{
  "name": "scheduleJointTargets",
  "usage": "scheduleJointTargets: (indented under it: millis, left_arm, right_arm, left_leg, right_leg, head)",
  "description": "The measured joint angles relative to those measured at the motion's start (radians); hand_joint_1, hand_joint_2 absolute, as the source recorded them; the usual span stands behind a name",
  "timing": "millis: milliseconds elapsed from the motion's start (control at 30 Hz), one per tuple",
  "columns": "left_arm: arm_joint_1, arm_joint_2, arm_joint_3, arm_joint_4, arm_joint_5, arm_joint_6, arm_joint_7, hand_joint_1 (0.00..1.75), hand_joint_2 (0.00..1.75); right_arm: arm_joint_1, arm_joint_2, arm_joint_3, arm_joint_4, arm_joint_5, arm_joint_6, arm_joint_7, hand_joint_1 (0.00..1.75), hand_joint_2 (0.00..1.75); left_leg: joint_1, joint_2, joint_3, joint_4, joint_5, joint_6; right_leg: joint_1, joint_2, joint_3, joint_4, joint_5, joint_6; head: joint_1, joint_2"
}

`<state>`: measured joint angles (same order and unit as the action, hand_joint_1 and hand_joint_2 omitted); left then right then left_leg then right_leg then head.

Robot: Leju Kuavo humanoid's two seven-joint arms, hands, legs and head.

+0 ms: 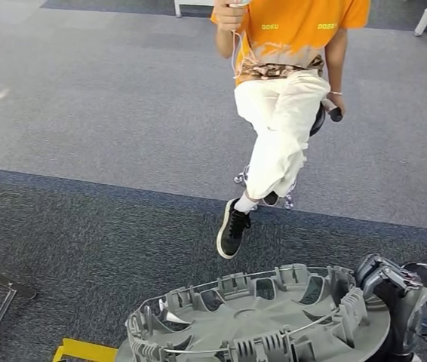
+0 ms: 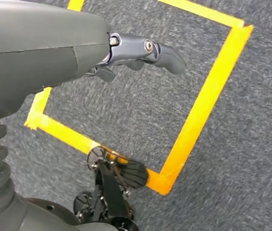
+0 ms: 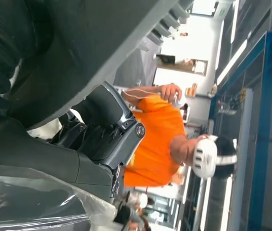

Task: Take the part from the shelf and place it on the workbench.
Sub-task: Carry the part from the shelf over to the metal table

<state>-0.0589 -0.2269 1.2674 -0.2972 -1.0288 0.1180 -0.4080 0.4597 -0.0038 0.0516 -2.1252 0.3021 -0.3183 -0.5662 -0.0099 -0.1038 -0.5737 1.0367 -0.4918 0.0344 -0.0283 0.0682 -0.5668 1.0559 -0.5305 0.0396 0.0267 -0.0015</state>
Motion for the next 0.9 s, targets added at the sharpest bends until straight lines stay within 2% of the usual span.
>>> scheduleJointTargets:
  millis: [33,100,133,167,233,300,333,367,400,433,467,500,533,600,633,700,733,767,800,833,867,900]
  left_arm:
    - [0.001,0.0,0.0,0.0,0.0,0.0,0.0,0.0,1.75]
    - [0.005,0.001,0.0,0.0,-0.002,0.001,0.0,0.0,1.75]
    - [0.006,0.001,0.0,0.0,-0.003,0.001,0.001,0.0,1.75]
    - [0.006,0.002,0.0,0.0,-0.003,0.002,0.001,0.0,1.75]
    - [0.003,0.002,0.0,0.0,-0.006,0.001,0.001,0.0,1.75]
    - [0.002,0.002,0.0,0.0,-0.013,-0.001,0.001,0.0,1.75]
    - [0.003,0.002,0.0,0.0,-0.017,-0.002,0.001,0.0,1.75]
    - [0.005,0.002,0.0,0.0,-0.021,-0.004,0.001,0.0,1.75]
    - [0.006,0.003,0.0,0.0,-0.023,-0.005,0.001,0.0,1.75]
    - [0.007,0.003,0.0,0.0,-0.025,-0.006,0.001,0.0,1.75]
    - [0.006,0.004,-0.001,0.0,-0.028,-0.007,0.001,0.0,1.75]
    - [0.003,0.004,-0.001,0.0,-0.03,-0.008,0.0,0.0,1.75]
    - [0.002,0.004,-0.002,0.0,-0.03,-0.009,-0.001,0.0,1.75]
    - [0.001,0.004,-0.002,0.0,-0.031,-0.009,-0.002,0.0,1.75]
    - [0.003,0.004,-0.002,0.0,-0.031,-0.009,-0.002,0.0,1.75]
    - [0.003,0.004,-0.002,0.0,-0.03,-0.009,-0.002,0.0,1.75]
    - [0.002,0.004,-0.002,0.0,-0.03,-0.008,-0.001,0.0,1.75]
    - [0.001,0.004,-0.002,0.0,-0.03,-0.008,-0.001,0.0,1.75]
    - [0.001,0.003,-0.002,0.0,-0.031,-0.007,-0.001,0.0,1.75]
    - [0.001,0.002,-0.002,0.0,-0.031,-0.007,0.0,0.0,1.75]
    - [0.001,0.001,-0.002,0.0,-0.032,-0.007,0.001,0.0,1.75]
    - [0.002,0.0,-0.003,0.0,-0.033,-0.006,0.002,0.0,1.75]
  right_arm:
    - [0.001,0.0,0.0,0.0,0.0,0.0,0.0,1.75,1.75]
    - [0.001,0.0,0.0,0.001,0.001,0.0,0.0,1.75,1.75]
    - [0.001,0.0,0.0,0.001,0.001,0.0,0.0,1.75,1.75]
    - [0.001,0.0,0.0,0.0,0.002,0.0,0.0,1.75,1.75]
    - [0.004,0.0,0.0,0.0,0.002,-0.001,-0.001,1.75,1.75]
    - [0.012,0.0,0.0,0.0,0.007,-0.003,-0.001,1.75,1.75]
    - [0.016,0.0,0.0,-0.001,0.01,-0.005,-0.001,1.75,1.75]
    - [0.021,0.0,0.0,-0.003,0.014,-0.008,-0.001,1.75,1.75]
    - [0.027,0.0,0.0,-0.006,0.017,-0.011,-0.002,1.75,1.75]
    - [0.032,0.0,0.0,-0.009,0.019,-0.014,-0.002,1.75,1.75]
    - [0.038,0.0,0.0,-0.012,0.02,-0.017,-0.003,1.75,1.75]
    - [0.042,0.0,0.0,-0.015,0.02,-0.019,-0.003,1.75,1.75]
    - [0.045,0.0,0.001,-0.017,0.021,-0.021,-0.003,1.75,1.75]
    - [0.047,0.0,0.001,-0.02,0.023,-0.023,-0.003,1.75,1.75]
    - [0.047,0.0,0.002,-0.021,0.026,-0.024,-0.003,1.75,1.75]
    - [0.049,0.0,0.002,-0.023,0.031,-0.026,-0.002,1.75,1.75]
    - [0.051,0.0,0.002,-0.024,0.032,-0.027,-0.002,1.75,1.75]
    - [0.054,0.0,0.002,-0.024,0.033,-0.029,-0.002,1.75,1.75]
    - [0.057,0.0,0.002,-0.024,0.033,-0.031,-0.001,1.75,1.75]
    - [0.06,0.0,0.002,-0.024,0.034,-0.033,-0.001,1.75,1.75]
    - [0.063,-0.001,0.002,-0.025,0.035,-0.036,0.0,1.75,1.75]
    - [0.065,-0.001,0.002,-0.025,0.035,-0.039,0.0,1.75,1.75]
  left_leg:
    - [0.001,-0.011,-0.005,0.002,0.001,-0.006]
    - [0.004,-0.025,-0.012,0.003,0.003,-0.016]
    - [0.003,-0.013,-0.015,0.01,-0.001,-0.021]
    - [0.002,0.011,-0.024,0.031,-0.015,-0.026]
    - [0.002,0.068,-0.071,0.132,-0.063,-0.036]
    - [0.008,0.088,-0.132,0.25,-0.104,-0.042]
    - [0.01,0.09,-0.146,0.274,-0.102,-0.043]
    - [0.011,0.093,-0.142,0.261,-0.082,-0.043]
    - [0.01,0.1,-0.119,0.211,-0.045,-0.04]
    - [0.008,0.117,-0.087,0.145,-0.011,-0.036]
    - [0.002,0.139,-0.057,0.084,0.012,-0.031]
    - [-0.003,0.158,-0.035,0.039,0.021,-0.026]
    - [-0.008,0.17,-0.025,0.018,0.017,-0.023]
    - [-0.011,0.157,-0.023,0.006,0.012,-0.015]
    - [-0.009,0.147,-0.021,0.001,0.014,-0.01]
    - [-0.003,0.126,-0.015,-0.008,0.019,0.0]
    - [-0.001,0.116,-0.014,-0.01,0.02,0.004]
    - [0.0,0.104,-0.014,-0.01,0.019,0.007]
    - [0.0,0.091,-0.014,-0.01,0.018,0.009]
    - [0.0,0.077,-0.013,-0.01,0.018,0.01]
    - [0.0,0.063,-0.011,-0.009,0.017,0.01]
    - [0.001,0.049,-0.009,-0.009,0.017,0.009]
  right_leg:
    - [0.0,0.009,0.007,-0.012,-0.005,-0.001]
    - [0.002,-0.008,0.014,-0.018,-0.003,-0.006]
    - [0.001,-0.019,0.018,-0.021,-0.002,-0.011]
    - [0.001,-0.032,0.023,-0.024,-0.002,-0.016]
    - [0.002,-0.063,0.032,-0.028,-0.006,-0.026]
    - [0.006,-0.093,0.036,-0.029,-0.012,-0.032]
    - [0.006,-0.106,0.039,-0.029,-0.015,-0.032]
    - [0.007,-0.118,0.043,-0.029,-0.019,-0.032]
    - [0.007,-0.13,0.049,-0.029,-0.023,-0.031]
    - [0.008,-0.141,0.054,-0.029,-0.028,-0.029]
    - [0.01,-0.151,0.059,-0.03,-0.033,-0.026]
    - [0.012,-0.161,0.061,-0.03,-0.037,-0.022]
    - [0.014,-0.17,0.064,-0.032,-0.04,-0.019]
    - [0.016,-0.189,0.074,-0.036,-0.044,-0.011]
    - [0.015,-0.183,0.078,-0.035,-0.049,-0.006]
    - [0.011,-0.132,0.055,0.016,-0.079,0.0]
    - [0.01,-0.1,0.023,0.075,-0.106,0.002]
    - [0.009,-0.081,-0.017,0.146,-0.134,0.003]
    - [0.009,-0.074,-0.056,0.211,-0.153,0.004]
    - [0.009,-0.071,-0.084,0.249,-0.154,0.005]
    - [0.009,-0.07,-0.094,0.248,-0.134,0.006]
    - [0.008,-0.066,-0.084,0.207,-0.096,0.005]
  head:
    - [-0.001,0.0]
    - [-0.001,0.0]
    - [-0.003,0.0]
    - [-0.005,0.0]
    - [-0.01,0.0]
    - [-0.011,0.0]
    - [-0.011,0.0]
    - [-0.011,0.0]
    - [-0.011,0.0]
    - [-0.011,0.0]
    - [-0.012,0.0]
    - [-0.012,0.0]
    - [-0.011,0.0]
    - [-0.01,0.0]
    - [-0.008,0.0]
    - [-0.004,0.0]
    - [-0.001,0.0]
    - [0.0,0.0]
    - [0.001,0.0]
    - [0.001,0.0]
    - [0.001,0.0]
    - [0.001,0.0]
